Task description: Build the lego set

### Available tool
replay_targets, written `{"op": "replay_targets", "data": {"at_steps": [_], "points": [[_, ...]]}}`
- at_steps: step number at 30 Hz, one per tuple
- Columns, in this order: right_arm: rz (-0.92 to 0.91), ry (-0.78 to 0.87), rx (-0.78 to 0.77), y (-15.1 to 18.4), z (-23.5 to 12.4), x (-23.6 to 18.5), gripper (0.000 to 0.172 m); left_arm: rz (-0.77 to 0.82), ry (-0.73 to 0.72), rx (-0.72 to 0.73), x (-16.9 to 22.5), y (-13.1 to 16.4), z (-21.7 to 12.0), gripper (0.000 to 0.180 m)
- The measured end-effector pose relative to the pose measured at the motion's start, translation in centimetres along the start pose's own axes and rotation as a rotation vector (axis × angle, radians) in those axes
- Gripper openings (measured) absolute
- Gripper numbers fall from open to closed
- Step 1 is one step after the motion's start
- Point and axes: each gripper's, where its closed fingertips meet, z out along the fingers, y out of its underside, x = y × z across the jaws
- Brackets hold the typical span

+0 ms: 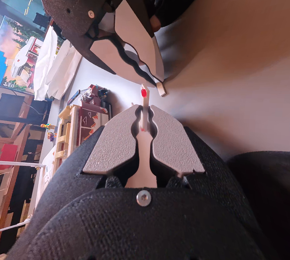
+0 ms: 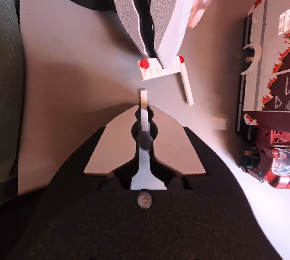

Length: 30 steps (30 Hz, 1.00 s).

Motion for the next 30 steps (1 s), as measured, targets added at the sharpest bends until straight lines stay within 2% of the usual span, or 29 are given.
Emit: {"op": "replay_targets", "data": {"at_steps": [8, 12, 16, 22, 26, 30], "points": [[-0.032, -0.021, 0.04, 1.1, -0.7, 0.3, 0.007, 0.053, -0.012, -0.021, 0.1, 0.3, 0.3, 0.009], [-0.058, -0.036, 0.064, 0.9, -1.2, 0.3, 0.007, 0.101, 0.012, -0.06, 0.7, 0.6, 0.8, 0.011], [-0.082, -0.044, 0.079, 0.4, -1.5, 0.3, 0.007, 0.082, 0.049, -0.069, 1.0, 0.8, 0.9, 0.017], [-0.102, -0.065, 0.094, -0.4, -1.4, 0.1, 0.007, -0.077, 0.108, -0.032, 0.9, 0.4, 0.3, 0.027], [-0.127, -0.059, 0.077, -0.7, -0.9, 0.1, 0.007, -0.179, 0.136, 0.018, 0.8, -0.3, 0.1, 0.021], [-0.147, -0.072, 0.06, -0.9, -0.3, -0.2, 0.007, -0.214, 0.169, 0.035, 1.4, -1.3, 0.3, 0.011]]}}
